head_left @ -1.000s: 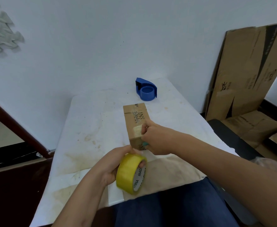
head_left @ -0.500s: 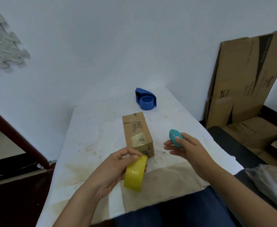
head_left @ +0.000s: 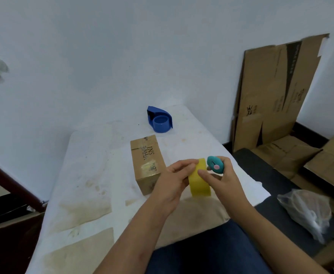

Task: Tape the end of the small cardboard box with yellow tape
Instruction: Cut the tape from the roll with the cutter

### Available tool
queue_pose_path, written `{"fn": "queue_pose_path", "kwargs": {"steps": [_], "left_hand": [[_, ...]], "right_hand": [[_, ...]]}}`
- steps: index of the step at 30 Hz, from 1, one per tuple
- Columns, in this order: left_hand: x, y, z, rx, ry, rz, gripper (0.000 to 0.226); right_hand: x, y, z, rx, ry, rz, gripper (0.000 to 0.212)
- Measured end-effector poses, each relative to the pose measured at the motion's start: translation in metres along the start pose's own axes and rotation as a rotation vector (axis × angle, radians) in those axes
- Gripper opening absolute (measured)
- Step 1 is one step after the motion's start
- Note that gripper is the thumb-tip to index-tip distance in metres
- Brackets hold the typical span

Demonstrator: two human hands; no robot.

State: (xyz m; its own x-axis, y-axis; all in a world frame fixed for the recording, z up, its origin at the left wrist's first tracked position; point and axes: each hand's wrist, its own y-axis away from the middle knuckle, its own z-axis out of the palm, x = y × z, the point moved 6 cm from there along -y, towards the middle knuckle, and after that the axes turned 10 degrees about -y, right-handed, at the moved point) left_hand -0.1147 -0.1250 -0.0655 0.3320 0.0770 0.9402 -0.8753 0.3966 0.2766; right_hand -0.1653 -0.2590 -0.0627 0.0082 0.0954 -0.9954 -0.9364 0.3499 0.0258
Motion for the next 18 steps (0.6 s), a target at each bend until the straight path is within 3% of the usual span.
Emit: {"fn": "queue_pose_path", "kwargs": {"steps": [3,7,12,15,18], "left_hand": [[-0.007,-0.007,0.015,0.015,0.035,-0.003,0.017],[-0.004,-0.009,0.02,0.036,-0.215,0.043,0.024],[0.007,0.004,0.014,0.003,-0.529,0.097,0.055],[0.024,0.02,-0.003,0.013,-0.568,0.183,0.035],[0.045,0.033,-0.041,0.154,-0.589,0.274,0.028]], "right_hand": [[0.001,-0.003,-0.009,0.022,0.082,-0.071,0.051],[-0.015,-0.01,-0.016,0.048,0.308,-0.258,0.048],[-0.014,-0.028,-0.014,0.011,0.722,-0.387,0.049],[-0.007,-0.036,-0.017,-0.015,0.717,-0.365,0.044],[-0.013,-0.039,-0.008,0.0,0.701,-0.438,0.032]]}}
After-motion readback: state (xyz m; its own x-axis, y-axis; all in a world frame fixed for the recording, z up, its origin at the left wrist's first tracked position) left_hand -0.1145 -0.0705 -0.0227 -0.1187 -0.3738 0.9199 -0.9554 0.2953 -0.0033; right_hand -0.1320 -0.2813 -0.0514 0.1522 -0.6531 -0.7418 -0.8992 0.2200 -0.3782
